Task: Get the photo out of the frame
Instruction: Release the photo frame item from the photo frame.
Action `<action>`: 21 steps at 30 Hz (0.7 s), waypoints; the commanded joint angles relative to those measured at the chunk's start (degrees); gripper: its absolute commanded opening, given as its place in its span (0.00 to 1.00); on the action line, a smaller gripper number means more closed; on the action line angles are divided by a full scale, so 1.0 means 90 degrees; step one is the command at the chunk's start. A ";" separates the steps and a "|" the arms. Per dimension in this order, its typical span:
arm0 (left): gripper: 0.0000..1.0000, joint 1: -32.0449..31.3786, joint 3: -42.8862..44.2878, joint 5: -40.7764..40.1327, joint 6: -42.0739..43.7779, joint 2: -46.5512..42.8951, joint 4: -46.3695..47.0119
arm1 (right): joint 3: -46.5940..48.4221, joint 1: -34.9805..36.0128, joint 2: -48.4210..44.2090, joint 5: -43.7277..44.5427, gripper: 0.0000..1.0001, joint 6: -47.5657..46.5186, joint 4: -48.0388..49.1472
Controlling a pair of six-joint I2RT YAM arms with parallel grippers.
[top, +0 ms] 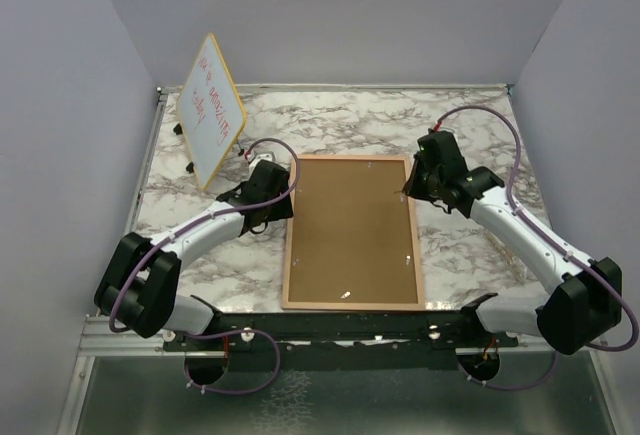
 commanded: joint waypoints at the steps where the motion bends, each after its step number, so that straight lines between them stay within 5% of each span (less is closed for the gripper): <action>1: 0.66 0.0053 -0.0235 0.0123 -0.0369 -0.0003 0.0405 | -0.0135 -0.0015 -0.0038 -0.0571 0.01 0.0009 0.0379; 15: 0.65 0.0055 -0.0582 0.0679 -0.0164 0.0231 0.0714 | 0.0098 -0.0015 0.0683 -0.1947 0.01 0.0133 0.1288; 21: 0.55 0.0055 -0.1024 0.0852 -0.0371 0.0256 0.1094 | 0.1023 0.0336 0.1755 -0.2176 0.01 0.0084 0.1559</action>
